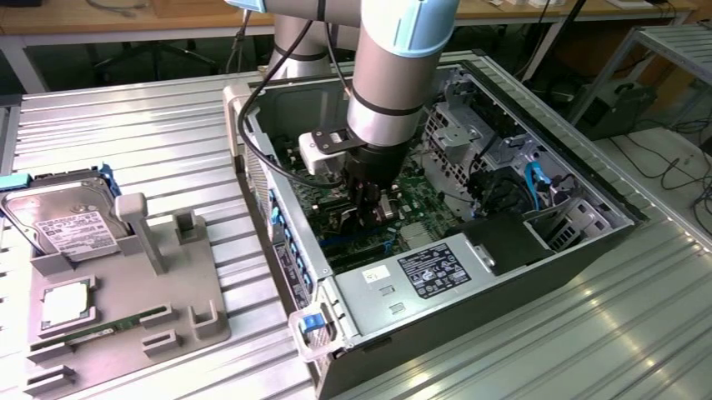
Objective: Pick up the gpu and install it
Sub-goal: 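Insert the gpu into the slot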
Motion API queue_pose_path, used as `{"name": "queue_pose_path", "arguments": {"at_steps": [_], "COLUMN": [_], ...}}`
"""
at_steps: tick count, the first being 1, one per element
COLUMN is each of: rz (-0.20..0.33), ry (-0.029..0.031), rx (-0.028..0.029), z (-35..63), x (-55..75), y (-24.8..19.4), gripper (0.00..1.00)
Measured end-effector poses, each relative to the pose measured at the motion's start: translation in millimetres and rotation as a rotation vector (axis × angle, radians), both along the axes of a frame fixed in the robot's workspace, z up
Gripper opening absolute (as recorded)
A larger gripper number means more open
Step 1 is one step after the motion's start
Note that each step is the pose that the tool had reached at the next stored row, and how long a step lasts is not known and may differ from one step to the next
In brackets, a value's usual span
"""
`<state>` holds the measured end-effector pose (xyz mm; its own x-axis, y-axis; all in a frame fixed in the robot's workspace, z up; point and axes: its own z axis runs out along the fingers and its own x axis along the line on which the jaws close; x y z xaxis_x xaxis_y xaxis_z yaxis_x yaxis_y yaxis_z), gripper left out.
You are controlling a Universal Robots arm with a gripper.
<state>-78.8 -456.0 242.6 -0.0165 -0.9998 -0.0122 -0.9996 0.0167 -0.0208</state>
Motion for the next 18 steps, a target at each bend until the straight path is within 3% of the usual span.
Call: {"name": "queue_pose_path", "arguments": {"at_steps": [18], "rz": [0.000], "ry": [0.0000], "rx": [0.0000], "z": [5.2], "x": [0.0], "y": [0.0], "gripper": [0.27]}}
